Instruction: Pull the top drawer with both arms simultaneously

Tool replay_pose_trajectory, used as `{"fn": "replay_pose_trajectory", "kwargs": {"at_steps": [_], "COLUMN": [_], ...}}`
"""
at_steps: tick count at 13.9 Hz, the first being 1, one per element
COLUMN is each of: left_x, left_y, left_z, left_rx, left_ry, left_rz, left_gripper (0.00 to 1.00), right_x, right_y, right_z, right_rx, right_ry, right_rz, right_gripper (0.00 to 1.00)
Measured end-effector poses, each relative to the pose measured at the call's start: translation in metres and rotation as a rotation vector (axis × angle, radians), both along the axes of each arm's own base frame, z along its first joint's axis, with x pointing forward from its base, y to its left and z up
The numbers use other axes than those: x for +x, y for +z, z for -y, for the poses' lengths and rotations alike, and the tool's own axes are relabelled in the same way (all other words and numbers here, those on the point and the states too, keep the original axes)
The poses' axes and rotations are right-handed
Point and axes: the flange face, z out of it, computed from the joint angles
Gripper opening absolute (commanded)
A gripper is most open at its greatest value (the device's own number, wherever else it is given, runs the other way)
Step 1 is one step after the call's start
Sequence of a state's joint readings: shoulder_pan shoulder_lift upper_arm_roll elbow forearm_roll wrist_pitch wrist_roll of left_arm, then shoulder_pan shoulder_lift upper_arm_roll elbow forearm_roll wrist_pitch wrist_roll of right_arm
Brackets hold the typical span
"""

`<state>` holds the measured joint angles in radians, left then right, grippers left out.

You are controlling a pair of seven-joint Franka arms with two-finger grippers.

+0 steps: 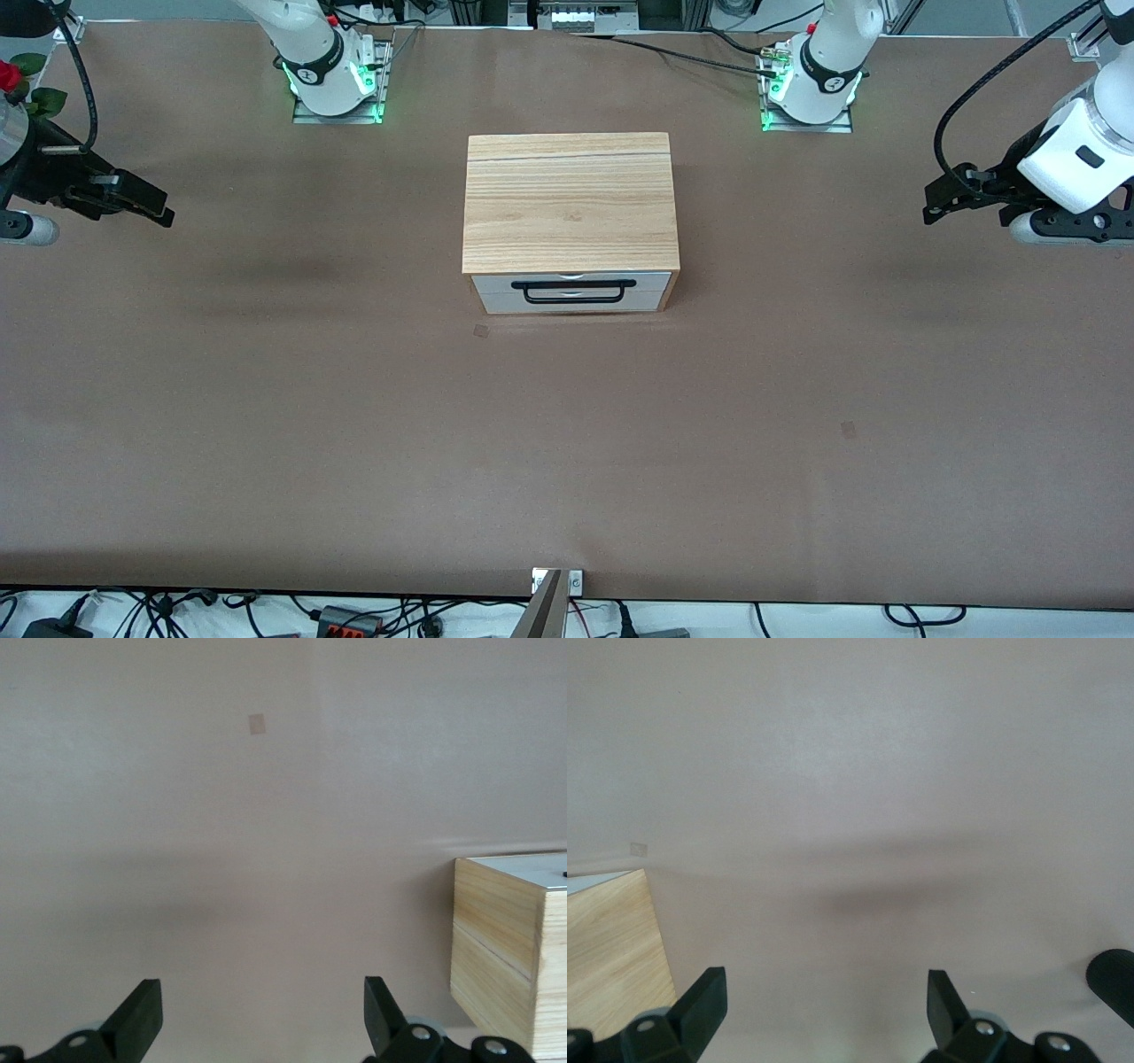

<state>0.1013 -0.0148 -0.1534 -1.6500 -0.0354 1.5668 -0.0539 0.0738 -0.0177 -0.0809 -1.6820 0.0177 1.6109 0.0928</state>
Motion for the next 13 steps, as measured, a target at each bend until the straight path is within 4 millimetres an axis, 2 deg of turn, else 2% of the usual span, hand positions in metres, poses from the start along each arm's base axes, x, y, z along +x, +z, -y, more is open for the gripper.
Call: {"fn": "replay_pose_trajectory", "kwargs": {"at_steps": [6, 10, 12, 13], "left_x": [0.000, 0.005, 0.014, 0.021], "left_y": [-0.001, 0.001, -0.009, -0.025], "left_z": [-0.002, 0.002, 0.012, 0.021], "left_rx": [-0.008, -0.012, -0.017, -0.036], "left_ry": [0.006, -0.001, -0.021, -0.034], "left_rz": [-0.002, 0.005, -0.011, -0.038], "left_gripper": [1.00, 1.00, 1.00, 1.00], "right_x": [0.000, -0.012, -0.008, -0.004], "right_y": [0.000, -0.013, -0.027, -0.036], "right_z": [0.000, -0.002, -0.004, -0.008], "right_rx": [0.000, 0.001, 0.001, 0.004], "right_ry": [0.002, 0.005, 0.009, 0.013], "right_rz": [-0.003, -0.122, -0.166, -0.180], "right_gripper": [1.00, 1.00, 1.00, 1.00]}}
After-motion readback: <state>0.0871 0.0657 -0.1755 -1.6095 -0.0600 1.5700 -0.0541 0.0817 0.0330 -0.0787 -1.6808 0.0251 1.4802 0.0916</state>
